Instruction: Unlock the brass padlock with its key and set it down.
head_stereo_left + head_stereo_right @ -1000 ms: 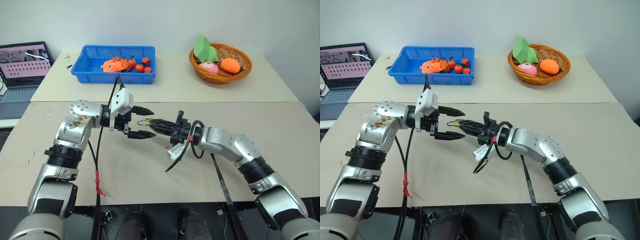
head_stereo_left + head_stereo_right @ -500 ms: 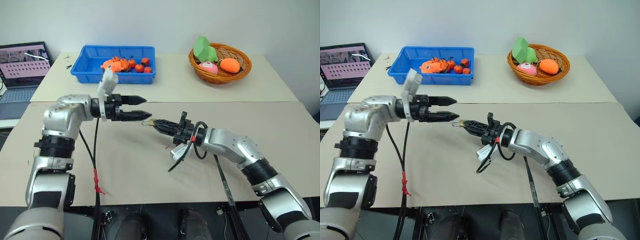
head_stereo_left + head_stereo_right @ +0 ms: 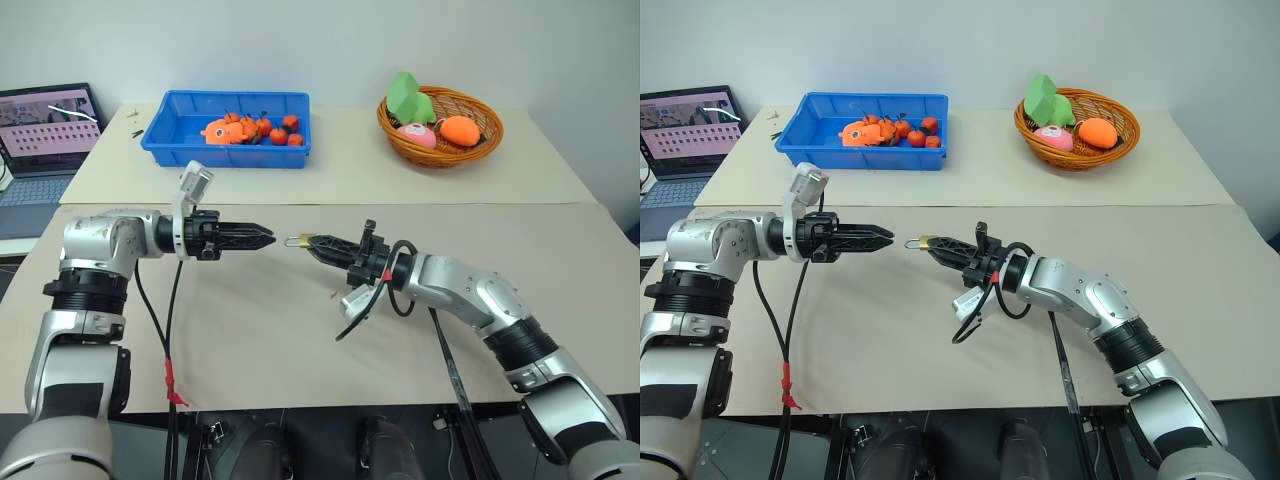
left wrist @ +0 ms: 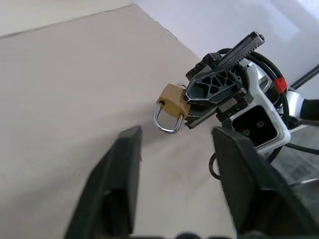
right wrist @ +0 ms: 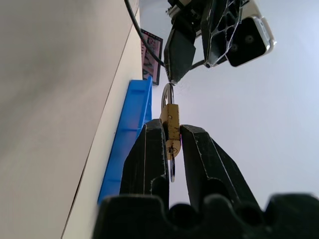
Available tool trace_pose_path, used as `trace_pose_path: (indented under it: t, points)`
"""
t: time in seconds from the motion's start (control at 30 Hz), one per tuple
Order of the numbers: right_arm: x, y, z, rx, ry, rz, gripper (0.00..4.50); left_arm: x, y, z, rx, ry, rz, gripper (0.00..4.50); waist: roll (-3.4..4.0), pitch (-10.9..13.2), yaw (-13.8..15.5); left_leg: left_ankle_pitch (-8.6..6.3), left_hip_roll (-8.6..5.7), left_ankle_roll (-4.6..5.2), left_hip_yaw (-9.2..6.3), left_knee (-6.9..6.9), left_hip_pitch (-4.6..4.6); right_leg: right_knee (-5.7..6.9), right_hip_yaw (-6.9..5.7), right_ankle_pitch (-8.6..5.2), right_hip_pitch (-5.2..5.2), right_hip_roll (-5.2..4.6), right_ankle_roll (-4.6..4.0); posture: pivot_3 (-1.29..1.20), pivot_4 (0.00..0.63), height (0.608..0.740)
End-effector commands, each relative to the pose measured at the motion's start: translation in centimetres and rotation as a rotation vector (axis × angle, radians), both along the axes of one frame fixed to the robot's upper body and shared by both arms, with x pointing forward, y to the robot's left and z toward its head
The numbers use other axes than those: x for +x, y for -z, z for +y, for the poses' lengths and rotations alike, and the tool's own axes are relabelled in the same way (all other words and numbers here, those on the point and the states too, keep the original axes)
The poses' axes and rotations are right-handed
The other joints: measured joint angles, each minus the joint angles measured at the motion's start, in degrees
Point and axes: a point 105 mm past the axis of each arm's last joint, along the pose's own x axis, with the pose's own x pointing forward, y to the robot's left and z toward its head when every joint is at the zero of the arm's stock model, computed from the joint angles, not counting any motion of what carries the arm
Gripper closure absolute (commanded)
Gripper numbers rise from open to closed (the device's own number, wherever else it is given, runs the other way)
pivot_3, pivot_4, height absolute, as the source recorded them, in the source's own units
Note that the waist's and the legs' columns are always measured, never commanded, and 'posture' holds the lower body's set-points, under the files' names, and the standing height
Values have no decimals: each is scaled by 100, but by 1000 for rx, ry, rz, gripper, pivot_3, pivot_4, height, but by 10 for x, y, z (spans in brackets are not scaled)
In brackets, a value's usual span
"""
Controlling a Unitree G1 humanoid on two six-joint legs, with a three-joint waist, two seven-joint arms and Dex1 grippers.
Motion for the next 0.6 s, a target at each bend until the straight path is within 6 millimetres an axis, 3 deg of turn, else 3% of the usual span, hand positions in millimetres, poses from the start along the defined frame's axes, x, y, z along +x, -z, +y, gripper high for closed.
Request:
trace_pose_path:
  t: [0.03,0.07,0.27,0.6]
  points:
    - [-1,-18,-3,54,5,-38,4383,9,12,6,-49,-77,95,4210,0,0,-1,0,-1,0,0,0,0,1,1,0,0,0,1,0,150,684]
    - [-1,-18,-3,54,6,-38,4383,10,17,5,-53,-89,124,4409,0,0,-1,0,-1,0,0,0,0,0,0,0,0,0,1,0,150,684]
    - [-3,-19,-5,54,14,-38,4383,10,52,-7,-20,-111,212,4409,0,0,2,0,-3,0,0,0,-2,-2,-1,0,1,-2,0,0,150,684]
    - [-9,-13,-2,42,8,-25,4383,12,44,-32,-163,-91,301,4409,0,0,-9,0,-2,0,0,1,0,0,0,1,2,-2,-1,0,150,684]
